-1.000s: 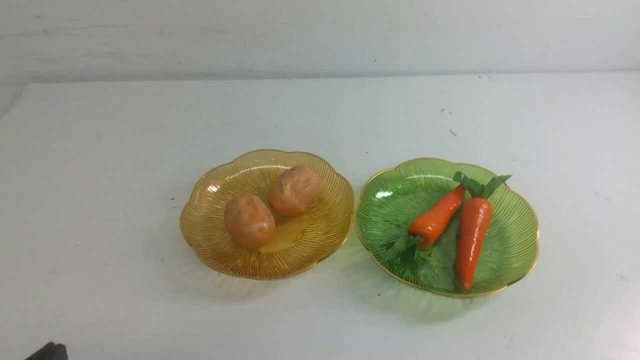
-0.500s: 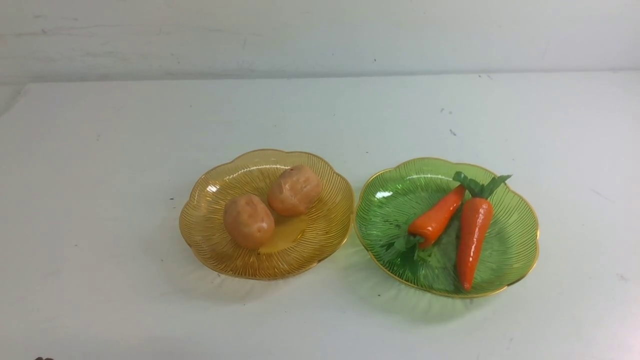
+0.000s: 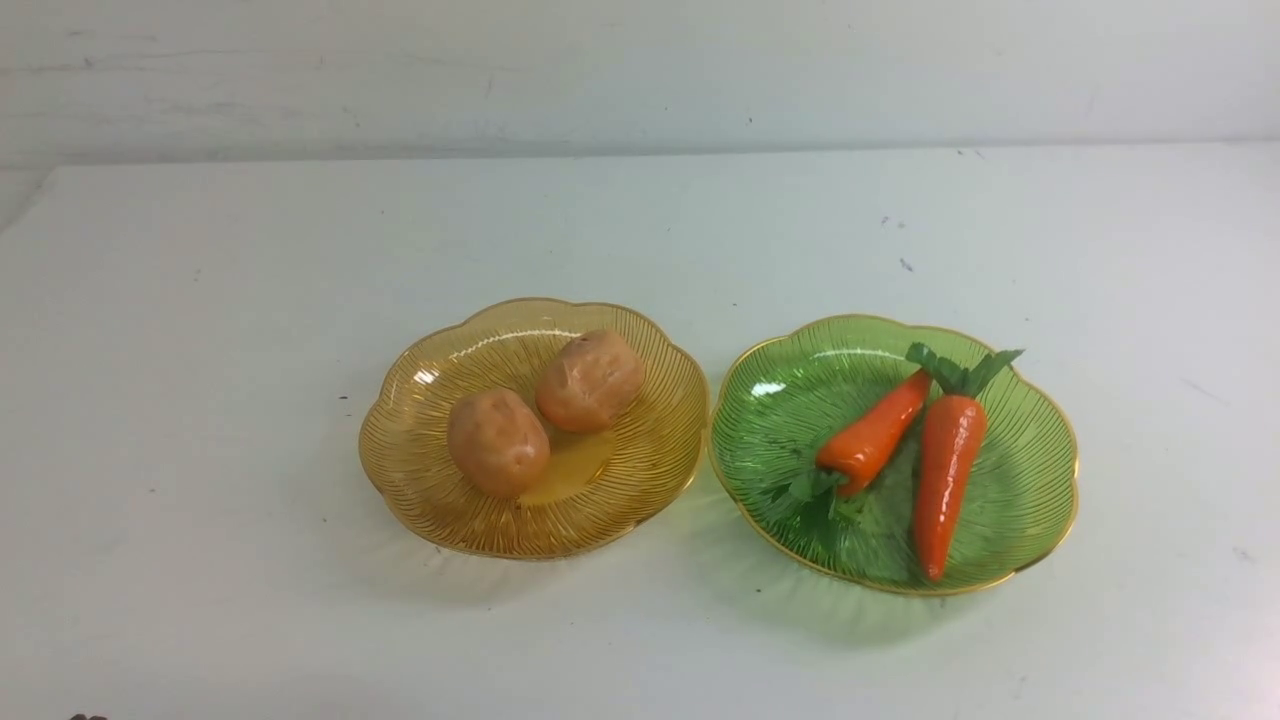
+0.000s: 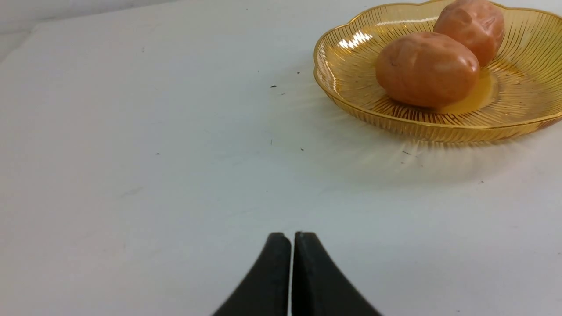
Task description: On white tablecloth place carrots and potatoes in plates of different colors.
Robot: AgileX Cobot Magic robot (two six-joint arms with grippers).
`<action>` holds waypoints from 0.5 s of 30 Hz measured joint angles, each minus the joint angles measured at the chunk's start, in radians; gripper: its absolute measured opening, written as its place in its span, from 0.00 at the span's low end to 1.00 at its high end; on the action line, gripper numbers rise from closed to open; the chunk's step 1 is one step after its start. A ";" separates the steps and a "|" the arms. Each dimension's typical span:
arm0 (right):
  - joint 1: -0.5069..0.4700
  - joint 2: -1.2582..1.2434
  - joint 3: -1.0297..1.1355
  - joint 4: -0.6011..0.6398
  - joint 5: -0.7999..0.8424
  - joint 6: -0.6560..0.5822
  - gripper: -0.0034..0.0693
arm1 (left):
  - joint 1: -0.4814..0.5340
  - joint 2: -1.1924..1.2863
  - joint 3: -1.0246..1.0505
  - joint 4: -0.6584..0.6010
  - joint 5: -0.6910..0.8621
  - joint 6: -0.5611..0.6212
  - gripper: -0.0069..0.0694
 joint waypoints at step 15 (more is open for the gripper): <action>0.000 0.000 0.000 0.269 -0.001 -0.218 0.03 | 0.000 0.000 0.000 0.000 0.000 0.000 0.09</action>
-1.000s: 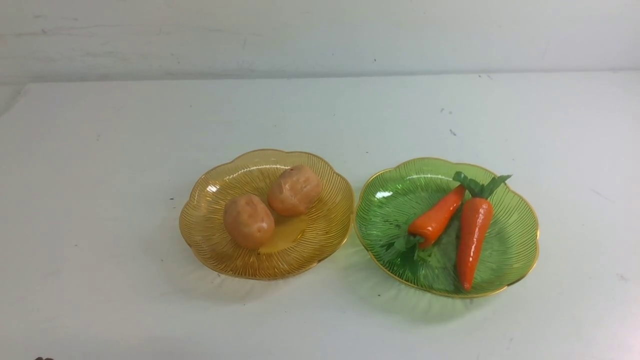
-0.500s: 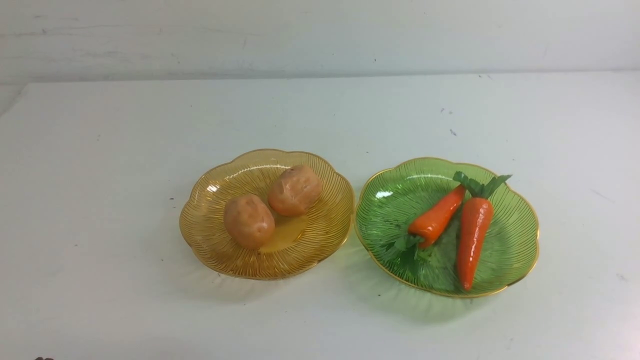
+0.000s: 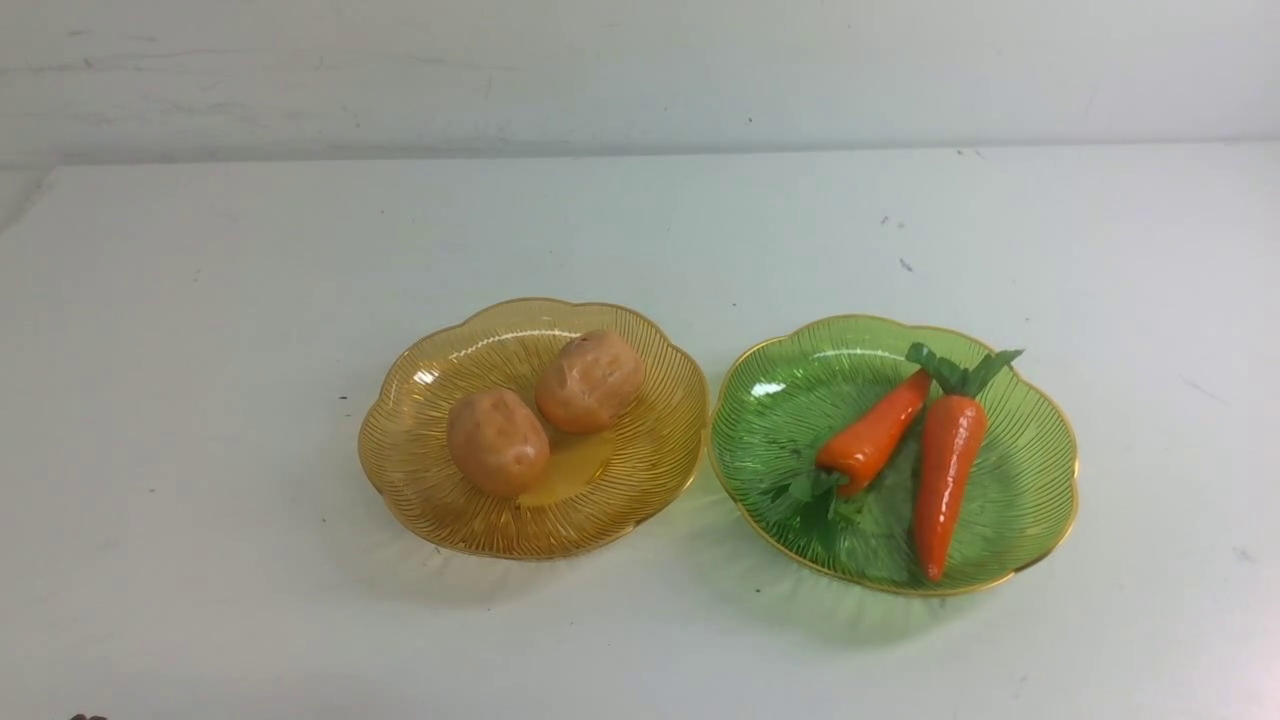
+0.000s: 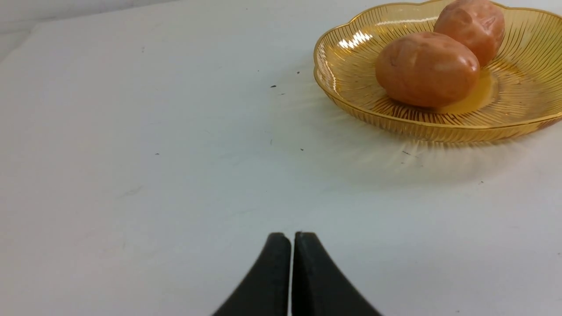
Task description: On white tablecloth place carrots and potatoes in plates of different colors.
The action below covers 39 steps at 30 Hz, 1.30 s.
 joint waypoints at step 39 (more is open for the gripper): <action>-0.587 0.001 0.555 0.217 0.015 -0.328 0.03 | 0.000 0.000 0.000 0.000 0.012 0.000 0.09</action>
